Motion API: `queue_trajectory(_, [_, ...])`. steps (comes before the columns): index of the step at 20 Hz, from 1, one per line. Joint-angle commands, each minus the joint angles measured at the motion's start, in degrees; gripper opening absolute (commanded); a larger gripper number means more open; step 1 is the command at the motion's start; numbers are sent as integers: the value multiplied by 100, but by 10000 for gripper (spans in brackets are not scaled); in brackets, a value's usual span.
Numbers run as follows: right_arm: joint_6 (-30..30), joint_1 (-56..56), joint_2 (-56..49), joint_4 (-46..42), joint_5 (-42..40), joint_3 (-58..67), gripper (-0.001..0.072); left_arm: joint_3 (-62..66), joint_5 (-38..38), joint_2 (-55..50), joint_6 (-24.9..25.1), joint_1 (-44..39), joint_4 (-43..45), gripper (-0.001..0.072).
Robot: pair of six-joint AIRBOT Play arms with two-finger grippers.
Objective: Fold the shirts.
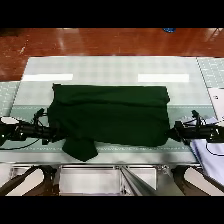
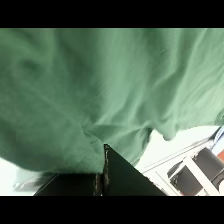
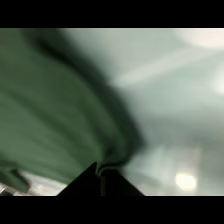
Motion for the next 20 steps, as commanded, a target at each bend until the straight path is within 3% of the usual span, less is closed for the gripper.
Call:
queue_trajectory(1, [-623,15,-85,271,299,348,23,481,44,4,2,13,-7,27])
queue_trajectory(3, [-481,15,-87,131,389,715,23,1019,103,-28,343,4,-7,27])
queue_trajectory(5, [-417,87,-87,195,254,1040,23,1572,153,-160,315,-24,-107,26])
queue_trajectory(8, [-308,577,-197,173,-149,1823,23,2549,286,-688,-15,-227,-155,26])
queue_trajectory(14, [105,1241,-1585,175,-420,3602,23,4736,184,-2514,-616,-885,-153,26])
queue_trajectory(20, [273,1266,-2618,190,-452,4684,23,6732,-754,-4054,-1043,-1056,-131,26])
